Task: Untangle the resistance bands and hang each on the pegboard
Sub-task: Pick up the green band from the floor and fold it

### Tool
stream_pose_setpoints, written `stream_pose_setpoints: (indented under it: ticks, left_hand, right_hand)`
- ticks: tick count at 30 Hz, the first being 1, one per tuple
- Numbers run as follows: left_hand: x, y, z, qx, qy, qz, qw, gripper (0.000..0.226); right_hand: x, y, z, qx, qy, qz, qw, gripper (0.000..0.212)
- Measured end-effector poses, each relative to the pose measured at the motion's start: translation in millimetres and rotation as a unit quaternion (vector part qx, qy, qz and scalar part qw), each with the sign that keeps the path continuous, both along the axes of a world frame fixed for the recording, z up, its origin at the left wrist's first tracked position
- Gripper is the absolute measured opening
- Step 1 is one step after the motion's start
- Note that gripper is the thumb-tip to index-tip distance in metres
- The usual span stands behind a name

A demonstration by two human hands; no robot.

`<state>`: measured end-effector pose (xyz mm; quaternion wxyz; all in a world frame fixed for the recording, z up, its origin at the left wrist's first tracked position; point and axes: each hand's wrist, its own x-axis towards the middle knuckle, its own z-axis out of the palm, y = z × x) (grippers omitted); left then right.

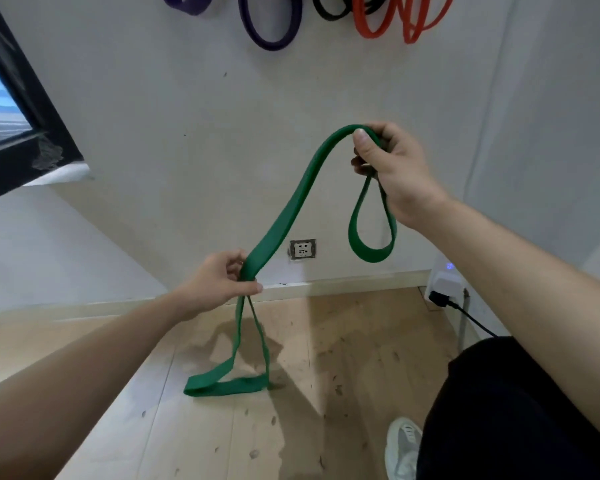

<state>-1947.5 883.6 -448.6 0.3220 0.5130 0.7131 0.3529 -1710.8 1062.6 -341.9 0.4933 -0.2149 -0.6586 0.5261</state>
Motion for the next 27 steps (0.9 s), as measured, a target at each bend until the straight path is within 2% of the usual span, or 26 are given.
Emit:
stream_pose_setpoints:
  ticks: [3,6,10,14,20,21,23,25,27]
  left_hand:
    - [-10,1,15,0.038,-0.070,0.075,0.994,0.036]
    - [-13,3,36,0.102,-0.139,0.126,0.977,0.032]
    - [-4,5,63,0.171,-0.159,0.122,0.964,0.026]
    - [13,8,83,0.226,-0.157,0.088,0.957,0.026]
    - [25,6,96,0.266,-0.161,0.075,0.947,0.023]
    - [26,5,96,0.269,-0.161,0.072,0.947,0.024]
    - [29,3,96,0.267,-0.155,0.062,0.949,0.024]
    - [32,2,96,0.259,-0.139,0.047,0.955,0.025]
    - [34,0,95,0.250,-0.119,0.033,0.960,0.025]
  right_hand:
    - [12,18,-14,-0.018,-0.086,0.033,0.996,0.008]
    - [20,29,-33,-0.019,-0.233,0.093,0.968,0.019]
    - [13,27,-54,0.029,-0.434,0.134,0.890,0.021]
    - [-7,15,-71,0.076,-0.551,0.168,0.814,0.021]
    - [-33,-9,-79,0.123,-0.589,0.217,0.768,0.024]
    - [-35,-11,-79,0.123,-0.599,0.230,0.757,0.029]
    - [-38,-16,-77,0.104,-0.605,0.262,0.745,0.052]
    - [-40,-22,-68,0.055,-0.551,0.298,0.778,0.070]
    - [-41,-31,-53,0.009,-0.442,0.324,0.836,0.072]
